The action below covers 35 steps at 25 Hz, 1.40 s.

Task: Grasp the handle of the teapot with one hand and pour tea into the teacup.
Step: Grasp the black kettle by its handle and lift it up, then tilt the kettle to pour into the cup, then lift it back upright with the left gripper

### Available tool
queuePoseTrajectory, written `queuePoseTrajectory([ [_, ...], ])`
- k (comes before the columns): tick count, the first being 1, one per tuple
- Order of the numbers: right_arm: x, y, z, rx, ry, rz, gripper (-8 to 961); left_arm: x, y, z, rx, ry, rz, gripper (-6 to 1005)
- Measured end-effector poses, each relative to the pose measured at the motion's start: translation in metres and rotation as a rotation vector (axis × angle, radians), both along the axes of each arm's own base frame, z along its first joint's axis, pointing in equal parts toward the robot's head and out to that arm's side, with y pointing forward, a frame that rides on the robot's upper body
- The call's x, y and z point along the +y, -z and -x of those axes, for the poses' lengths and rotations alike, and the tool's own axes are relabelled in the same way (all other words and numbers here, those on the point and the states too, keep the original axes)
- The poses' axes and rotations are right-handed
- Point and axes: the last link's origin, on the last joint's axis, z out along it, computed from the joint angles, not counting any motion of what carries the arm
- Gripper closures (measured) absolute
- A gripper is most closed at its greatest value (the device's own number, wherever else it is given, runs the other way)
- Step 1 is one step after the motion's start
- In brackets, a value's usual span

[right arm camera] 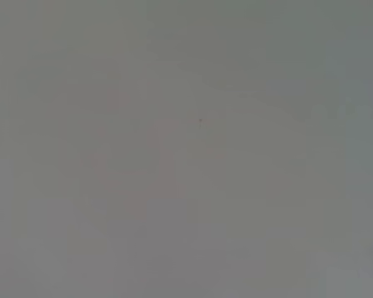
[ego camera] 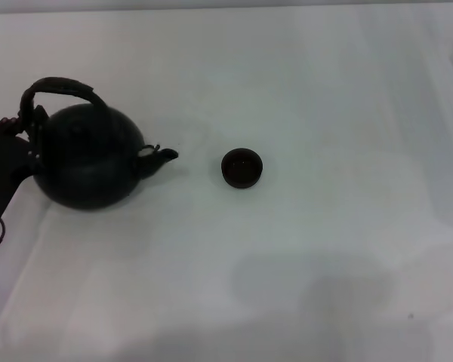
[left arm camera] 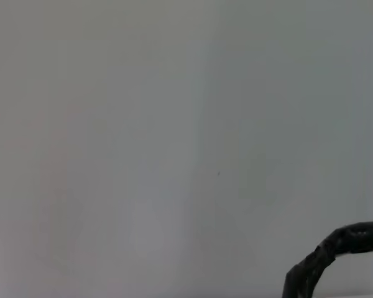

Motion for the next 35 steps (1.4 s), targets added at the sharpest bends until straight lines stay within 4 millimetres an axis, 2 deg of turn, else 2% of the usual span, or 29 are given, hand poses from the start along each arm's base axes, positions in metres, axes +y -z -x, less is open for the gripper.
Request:
queuePoseTrajectory([
  [7,-0.001,-0.001,-0.002,0.009,0.004,-0.003,128,0.007,-0.002,-0.005,-0.004,0.021,-0.009,884],
  [14,-0.002,-0.002,-0.004,0.008,0.009,-0.005,127,0.025,-0.013,-0.011,0.035,0.076,-0.022,884],
  [15,-0.003,-0.002,-0.004,0.008,0.010,-0.005,128,0.038,-0.019,-0.015,0.070,0.107,-0.026,884],
  [20,-0.003,-0.003,-0.005,0.007,0.012,-0.005,128,0.064,-0.035,-0.024,0.116,0.169,-0.018,884],
  [28,-0.009,-0.003,-0.011,0.006,0.028,-0.004,128,0.114,-0.065,-0.048,0.189,0.306,0.125,885],
  [32,-0.010,-0.003,-0.012,0.006,0.032,-0.003,128,0.127,-0.068,-0.060,0.245,0.357,0.159,885],
  [35,-0.010,-0.002,-0.011,0.007,0.030,-0.003,127,0.134,-0.063,-0.066,0.299,0.384,0.210,885],
])
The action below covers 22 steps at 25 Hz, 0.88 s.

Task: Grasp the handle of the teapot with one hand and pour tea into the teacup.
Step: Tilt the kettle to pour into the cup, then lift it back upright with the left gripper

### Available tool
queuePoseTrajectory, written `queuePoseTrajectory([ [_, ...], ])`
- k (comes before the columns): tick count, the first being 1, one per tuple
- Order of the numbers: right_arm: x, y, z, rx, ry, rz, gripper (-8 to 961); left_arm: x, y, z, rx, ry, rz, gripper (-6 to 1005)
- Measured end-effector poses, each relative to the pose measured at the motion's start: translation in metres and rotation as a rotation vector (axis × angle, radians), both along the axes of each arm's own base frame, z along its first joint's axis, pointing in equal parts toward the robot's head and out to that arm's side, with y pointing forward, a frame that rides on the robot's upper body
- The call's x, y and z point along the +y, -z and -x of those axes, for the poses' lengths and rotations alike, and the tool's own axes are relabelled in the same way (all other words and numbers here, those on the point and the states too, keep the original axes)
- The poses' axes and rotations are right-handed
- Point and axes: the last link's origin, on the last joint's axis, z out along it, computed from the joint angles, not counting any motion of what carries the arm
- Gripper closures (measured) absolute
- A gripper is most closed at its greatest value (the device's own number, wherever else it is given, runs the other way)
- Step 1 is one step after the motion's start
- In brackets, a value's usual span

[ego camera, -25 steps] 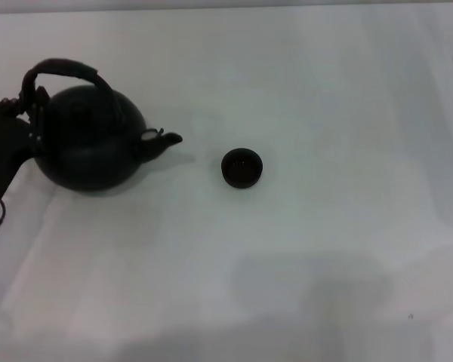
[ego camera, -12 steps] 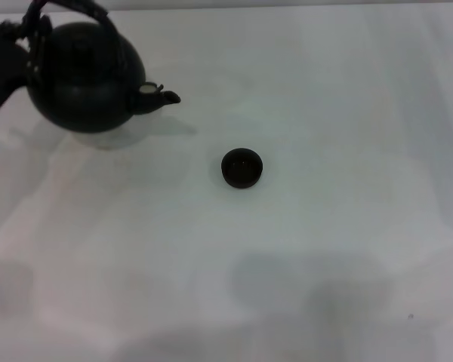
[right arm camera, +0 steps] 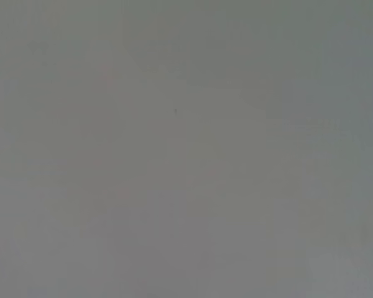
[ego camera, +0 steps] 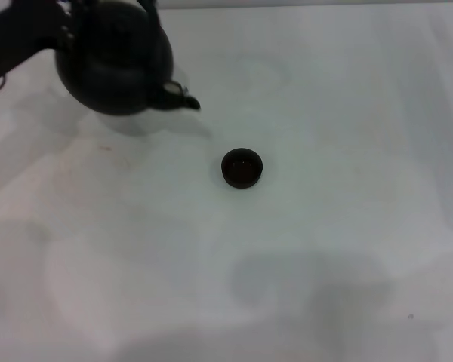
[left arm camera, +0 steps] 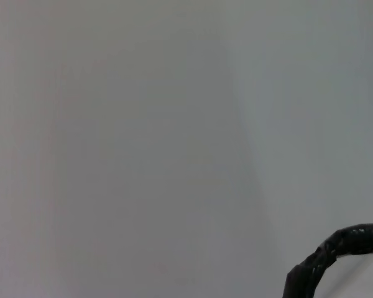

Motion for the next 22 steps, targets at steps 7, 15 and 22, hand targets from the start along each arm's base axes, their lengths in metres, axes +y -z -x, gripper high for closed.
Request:
queuePoseTrajectory([
  [7,-0.001,0.001,0.000,0.001,0.002,0.001,127,0.012,0.026,-0.018,0.149,0.056,0.126,884],
  [15,-0.003,0.003,-0.002,0.007,0.008,0.006,127,0.022,0.043,-0.035,0.233,0.109,0.154,885],
  [22,-0.004,0.005,-0.002,0.010,0.011,0.009,127,0.026,0.052,-0.044,0.255,0.123,0.150,885],
])
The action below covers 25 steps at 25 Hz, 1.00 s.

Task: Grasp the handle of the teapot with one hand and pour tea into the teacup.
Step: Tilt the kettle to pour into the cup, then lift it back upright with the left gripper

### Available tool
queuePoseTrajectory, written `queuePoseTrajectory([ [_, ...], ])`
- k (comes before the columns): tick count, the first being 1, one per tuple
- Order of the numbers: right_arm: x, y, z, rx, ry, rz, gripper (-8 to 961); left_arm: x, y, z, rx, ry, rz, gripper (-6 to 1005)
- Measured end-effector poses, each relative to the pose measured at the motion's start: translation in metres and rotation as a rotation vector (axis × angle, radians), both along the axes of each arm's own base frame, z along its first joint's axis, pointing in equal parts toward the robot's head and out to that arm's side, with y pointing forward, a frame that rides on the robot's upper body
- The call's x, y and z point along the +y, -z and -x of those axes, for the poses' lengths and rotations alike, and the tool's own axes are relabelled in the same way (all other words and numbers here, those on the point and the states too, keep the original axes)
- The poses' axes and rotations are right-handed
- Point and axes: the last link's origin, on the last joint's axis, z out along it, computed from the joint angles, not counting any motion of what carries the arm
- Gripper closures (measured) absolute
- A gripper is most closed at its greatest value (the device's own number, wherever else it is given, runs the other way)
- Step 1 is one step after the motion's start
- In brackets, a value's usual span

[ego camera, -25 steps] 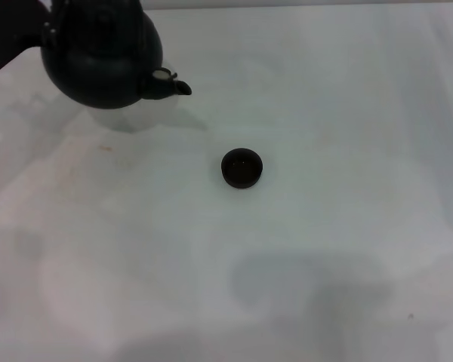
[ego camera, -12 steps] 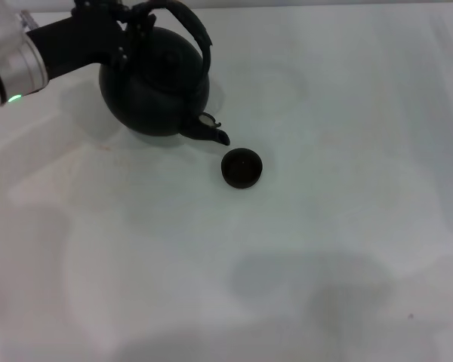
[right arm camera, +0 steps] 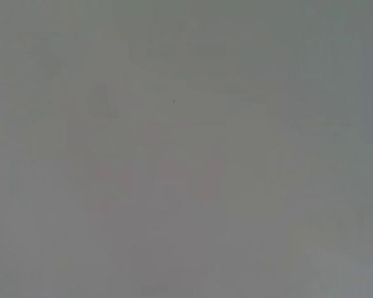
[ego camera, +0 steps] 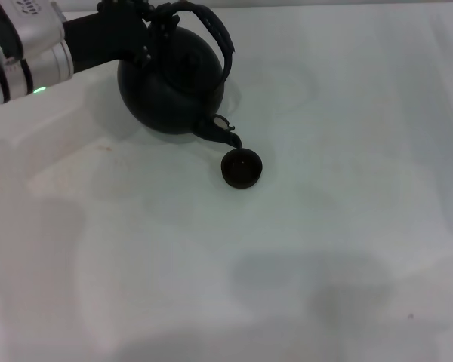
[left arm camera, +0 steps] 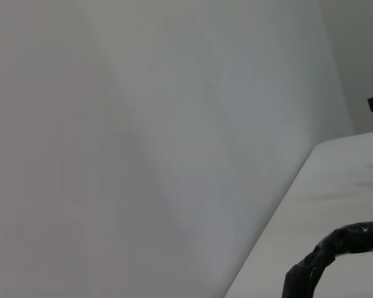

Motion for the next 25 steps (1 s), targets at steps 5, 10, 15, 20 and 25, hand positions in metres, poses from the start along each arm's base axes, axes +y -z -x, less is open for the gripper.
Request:
queuePoseTrajectory([
  [5,-0.001,0.000,-0.001,0.001,0.003,0.001,127,0.004,0.004,-0.006,0.028,0.022,0.000,885],
  [10,-0.001,0.001,-0.001,0.001,0.004,0.002,127,0.006,0.006,-0.012,0.056,0.048,0.017,884],
  [15,-0.001,0.001,-0.001,0.001,0.005,0.002,127,0.010,0.004,-0.016,0.072,0.065,0.019,884],
  [20,-0.001,0.000,-0.002,0.000,0.005,0.001,128,0.012,0.006,-0.021,0.100,0.095,0.040,885],
  [25,-0.001,0.000,-0.002,0.000,0.006,0.000,128,0.014,0.007,-0.025,0.123,0.113,0.050,884],
])
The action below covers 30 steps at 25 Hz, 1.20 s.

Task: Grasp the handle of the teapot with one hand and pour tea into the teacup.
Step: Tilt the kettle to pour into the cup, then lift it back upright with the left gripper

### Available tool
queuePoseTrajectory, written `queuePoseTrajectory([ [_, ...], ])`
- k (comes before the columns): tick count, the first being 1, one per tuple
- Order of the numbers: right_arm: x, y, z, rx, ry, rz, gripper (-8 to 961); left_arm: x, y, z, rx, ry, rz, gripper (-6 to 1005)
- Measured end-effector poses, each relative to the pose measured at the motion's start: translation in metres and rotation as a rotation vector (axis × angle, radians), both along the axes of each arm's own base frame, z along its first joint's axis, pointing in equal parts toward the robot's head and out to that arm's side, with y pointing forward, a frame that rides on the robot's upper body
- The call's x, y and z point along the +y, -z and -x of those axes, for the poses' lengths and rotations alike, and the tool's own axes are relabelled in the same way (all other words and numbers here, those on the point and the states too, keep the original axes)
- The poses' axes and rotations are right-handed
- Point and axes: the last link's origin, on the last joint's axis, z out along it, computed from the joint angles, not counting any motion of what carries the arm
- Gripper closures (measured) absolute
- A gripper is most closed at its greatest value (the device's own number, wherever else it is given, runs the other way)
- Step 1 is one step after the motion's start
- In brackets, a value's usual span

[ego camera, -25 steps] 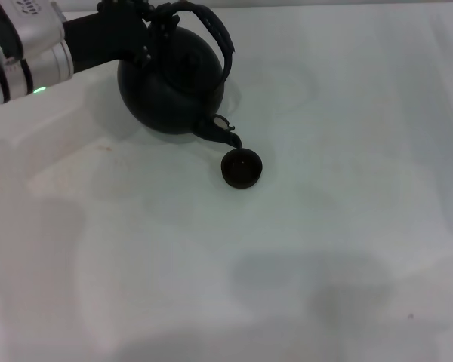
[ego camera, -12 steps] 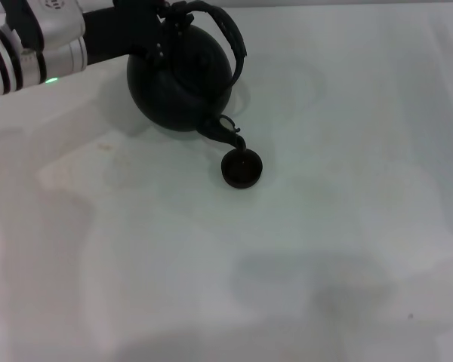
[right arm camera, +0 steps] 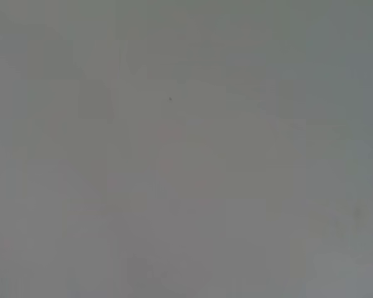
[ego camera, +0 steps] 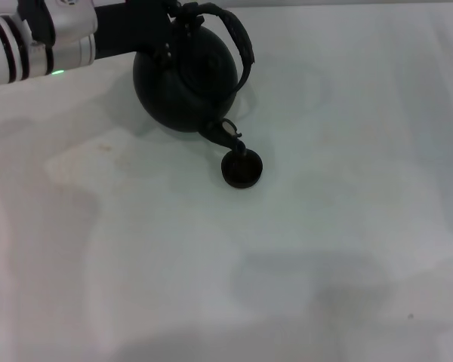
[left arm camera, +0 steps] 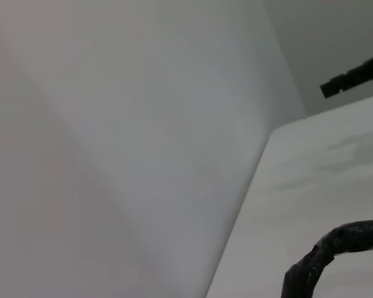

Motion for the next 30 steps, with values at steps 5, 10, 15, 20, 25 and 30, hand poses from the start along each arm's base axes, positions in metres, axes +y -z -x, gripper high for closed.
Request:
queuePoseTrajectory([
  [5,-0.001,0.000,-0.001,0.000,0.002,0.000,128,0.001,0.000,-0.002,0.026,0.014,0.006,884],
  [10,-0.001,0.000,-0.001,0.001,0.004,0.000,128,0.003,0.001,-0.006,0.028,0.025,0.009,884],
  [15,-0.002,0.000,-0.001,0.002,0.005,-0.001,127,0.006,0.000,-0.009,0.059,0.045,0.016,885],
  [20,-0.002,-0.001,-0.002,0.008,0.009,-0.010,127,0.009,0.000,-0.014,0.076,0.061,0.018,885],
  [25,-0.002,-0.001,-0.002,0.009,0.011,-0.011,127,0.013,-0.001,-0.019,0.096,0.074,0.008,885],
  [30,-0.002,-0.001,-0.002,0.009,0.010,-0.011,127,0.014,0.001,-0.025,0.119,0.095,0.019,884],
])
